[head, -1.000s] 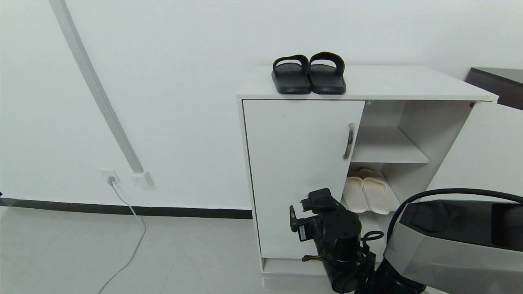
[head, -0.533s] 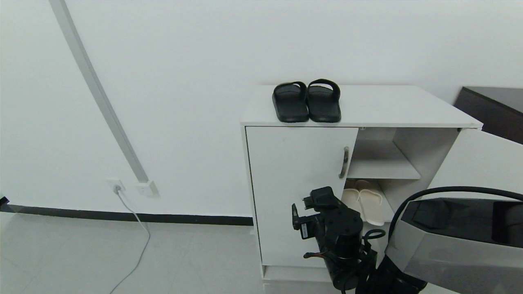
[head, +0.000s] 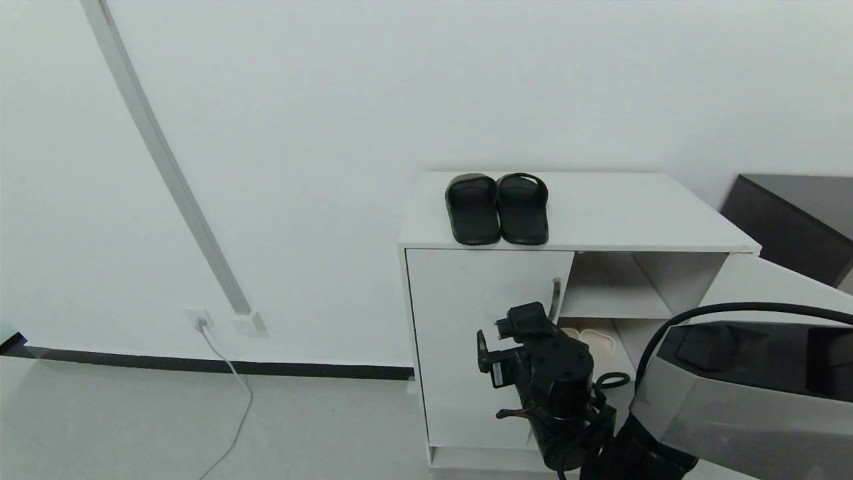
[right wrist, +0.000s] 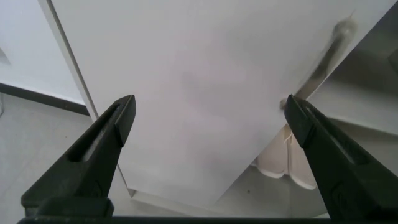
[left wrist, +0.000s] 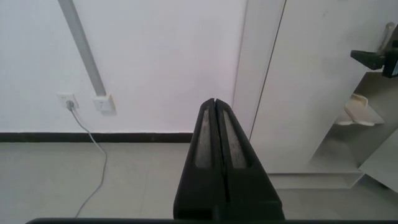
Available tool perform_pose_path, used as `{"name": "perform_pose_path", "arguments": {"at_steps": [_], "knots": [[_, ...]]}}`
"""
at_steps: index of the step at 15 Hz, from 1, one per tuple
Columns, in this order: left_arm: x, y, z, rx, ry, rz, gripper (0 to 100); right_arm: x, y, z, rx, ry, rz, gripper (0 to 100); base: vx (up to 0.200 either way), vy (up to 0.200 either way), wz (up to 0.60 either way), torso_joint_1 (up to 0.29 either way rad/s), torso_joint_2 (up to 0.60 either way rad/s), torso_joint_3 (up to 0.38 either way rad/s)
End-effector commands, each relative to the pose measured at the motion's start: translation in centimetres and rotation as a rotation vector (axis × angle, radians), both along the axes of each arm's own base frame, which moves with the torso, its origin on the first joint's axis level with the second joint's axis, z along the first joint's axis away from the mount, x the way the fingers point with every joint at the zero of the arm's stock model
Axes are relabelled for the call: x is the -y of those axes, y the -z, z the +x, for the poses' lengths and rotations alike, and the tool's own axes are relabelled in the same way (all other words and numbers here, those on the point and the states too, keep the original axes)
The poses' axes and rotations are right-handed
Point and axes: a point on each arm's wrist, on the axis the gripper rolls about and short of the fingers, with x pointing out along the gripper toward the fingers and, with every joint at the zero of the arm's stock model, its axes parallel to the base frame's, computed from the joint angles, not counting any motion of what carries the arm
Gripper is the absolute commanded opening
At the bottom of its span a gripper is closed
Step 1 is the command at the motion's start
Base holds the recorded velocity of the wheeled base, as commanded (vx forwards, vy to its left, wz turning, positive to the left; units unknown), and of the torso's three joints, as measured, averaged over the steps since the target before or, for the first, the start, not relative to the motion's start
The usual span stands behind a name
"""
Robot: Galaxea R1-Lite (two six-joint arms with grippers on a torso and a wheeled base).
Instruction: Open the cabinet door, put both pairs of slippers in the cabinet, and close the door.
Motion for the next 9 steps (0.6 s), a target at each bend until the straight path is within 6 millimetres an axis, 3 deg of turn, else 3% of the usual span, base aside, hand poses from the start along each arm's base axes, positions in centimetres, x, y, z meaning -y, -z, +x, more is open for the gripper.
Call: {"name": "perform_pose_path", "arguments": {"at_steps": [1, 6, 9], "knots": [[0.0, 0.0, 0.0, -0.002, 0.001, 0.009, 0, 0.0, 0.0, 0.0, -0.002, -0.006, -0.002, 100, 0.000, 0.000, 0.00, 0.232, -0.55, -0.315], [0.0, 0.0, 0.0, 0.000, 0.002, 0.017, 0, -0.1, 0.4, 0.1, -0.007, -0.052, -0.003, 100, 0.000, 0.000, 0.00, 0.256, -0.58, -0.328], [0.0, 0.0, 0.0, -0.002, 0.001, 0.018, 0, 0.0, -0.6, 0.3, 0.044, -0.097, 0.014, 100, 0.000, 0.000, 0.00, 0.256, -0.55, -0.300]]}}
